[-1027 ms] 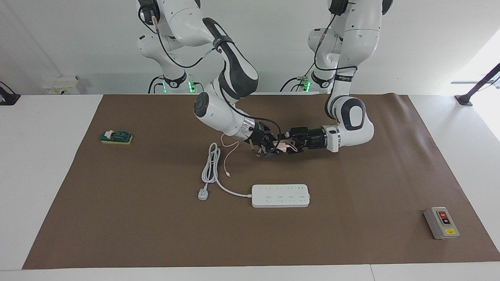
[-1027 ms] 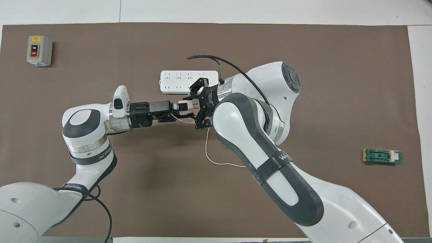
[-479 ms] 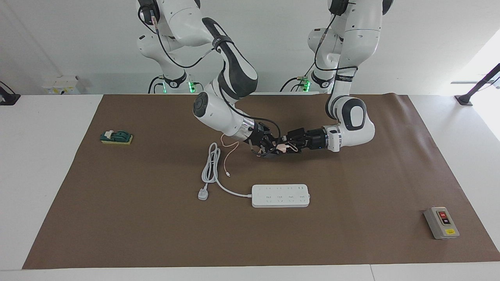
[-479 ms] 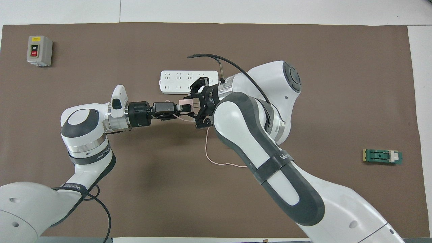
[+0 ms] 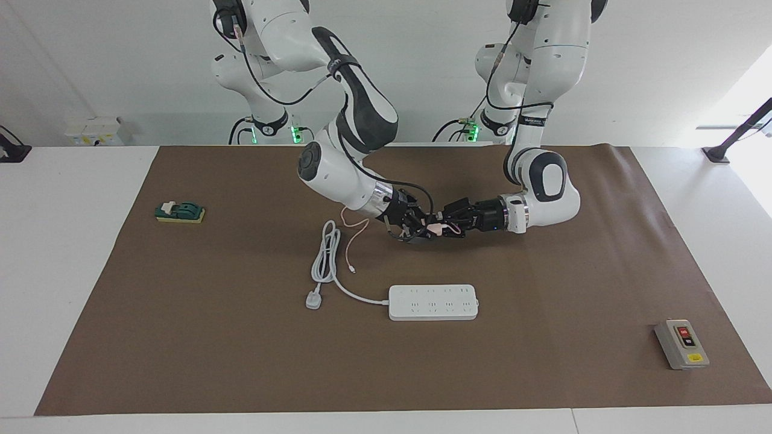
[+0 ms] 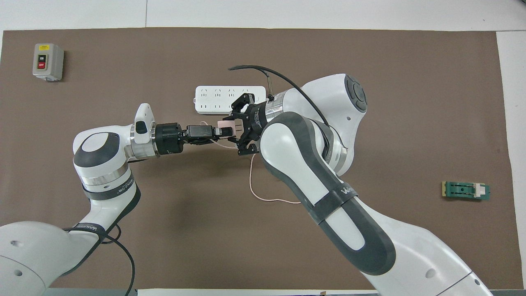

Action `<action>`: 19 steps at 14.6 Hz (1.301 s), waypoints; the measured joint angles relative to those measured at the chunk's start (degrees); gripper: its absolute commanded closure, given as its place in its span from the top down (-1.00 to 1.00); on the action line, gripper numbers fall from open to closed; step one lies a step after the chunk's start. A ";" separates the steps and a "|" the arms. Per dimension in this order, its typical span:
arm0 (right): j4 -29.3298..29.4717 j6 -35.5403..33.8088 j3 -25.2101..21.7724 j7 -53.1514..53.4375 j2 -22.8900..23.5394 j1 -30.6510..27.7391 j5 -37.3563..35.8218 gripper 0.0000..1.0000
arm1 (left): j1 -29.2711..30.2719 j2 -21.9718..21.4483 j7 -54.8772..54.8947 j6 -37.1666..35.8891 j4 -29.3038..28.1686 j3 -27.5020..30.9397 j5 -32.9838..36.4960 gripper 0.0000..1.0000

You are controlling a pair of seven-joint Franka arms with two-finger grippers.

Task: Plug charger into power strip

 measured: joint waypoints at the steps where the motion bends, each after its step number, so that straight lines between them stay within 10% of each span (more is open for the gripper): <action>1: 0.00 0.00 -0.02 0.03 0.00 -0.01 0.00 1.00 | 0.07 0.03 0.39 0.00 0.01 0.10 0.00 -1.00; 14: 0.76 -3.26 -1.09 0.13 -2.35 -7.88 -0.04 1.00 | 3.32 4.04 -6.15 0.08 15.35 0.63 11.82 -1.00; 19: 0.77 -9.40 -1.37 0.13 -5.74 -16.38 -6.98 1.00 | 6.36 3.91 -22.13 -0.38 24.38 0.89 27.52 -1.00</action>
